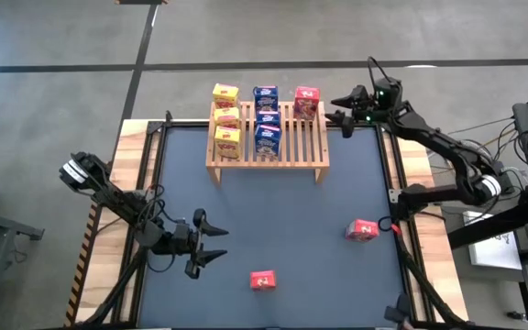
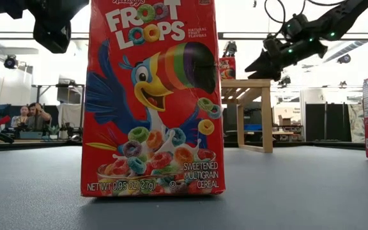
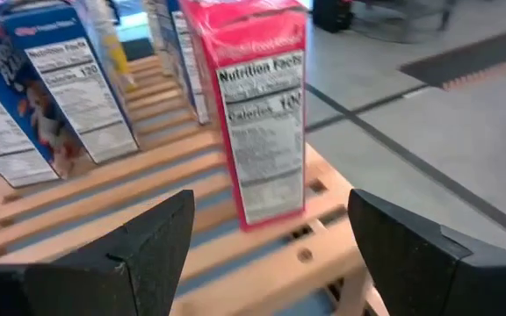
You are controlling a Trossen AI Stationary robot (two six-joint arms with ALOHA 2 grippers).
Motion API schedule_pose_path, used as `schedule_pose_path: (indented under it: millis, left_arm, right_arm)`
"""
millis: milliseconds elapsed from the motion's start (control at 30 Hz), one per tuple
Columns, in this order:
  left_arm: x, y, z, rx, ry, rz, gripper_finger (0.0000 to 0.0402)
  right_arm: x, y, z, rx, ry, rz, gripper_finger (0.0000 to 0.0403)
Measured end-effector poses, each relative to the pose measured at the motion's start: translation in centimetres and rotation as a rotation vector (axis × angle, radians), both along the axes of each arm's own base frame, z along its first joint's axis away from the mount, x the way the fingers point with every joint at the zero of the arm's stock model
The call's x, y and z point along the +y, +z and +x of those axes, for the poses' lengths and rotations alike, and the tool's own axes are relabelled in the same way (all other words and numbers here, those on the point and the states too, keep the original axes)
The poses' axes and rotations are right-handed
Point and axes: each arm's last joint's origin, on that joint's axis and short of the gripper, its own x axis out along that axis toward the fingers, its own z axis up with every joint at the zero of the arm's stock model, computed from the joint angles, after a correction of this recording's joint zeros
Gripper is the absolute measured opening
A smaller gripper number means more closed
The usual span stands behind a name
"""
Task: Stack cereal on shelf
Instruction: Put the bottom red cereal box on the shelf aligned with the other red cereal box
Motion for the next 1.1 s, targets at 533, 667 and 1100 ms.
schedule_pose_path:
  millis: [533, 667, 1100]
  left_arm:
    - [0.2, -0.2, 0.1, 0.024, 0.05, 0.017, 0.0237]
    - [0.5, -0.4, 0.3, 0.039, 0.064, 0.03, 0.0237]
    - [1.1, -0.6, 0.9, 0.061, 0.1, 0.041, 0.0237]
  right_arm:
    - [8.2, 0.2, -2.2, -0.135, 0.087, 0.005, 0.0283]
    - [10.2, -0.1, -2.3, -0.218, 0.142, -0.022, 0.0283]
    - [12.9, -2.6, -1.1, -0.32, 0.238, -0.037, 0.028]
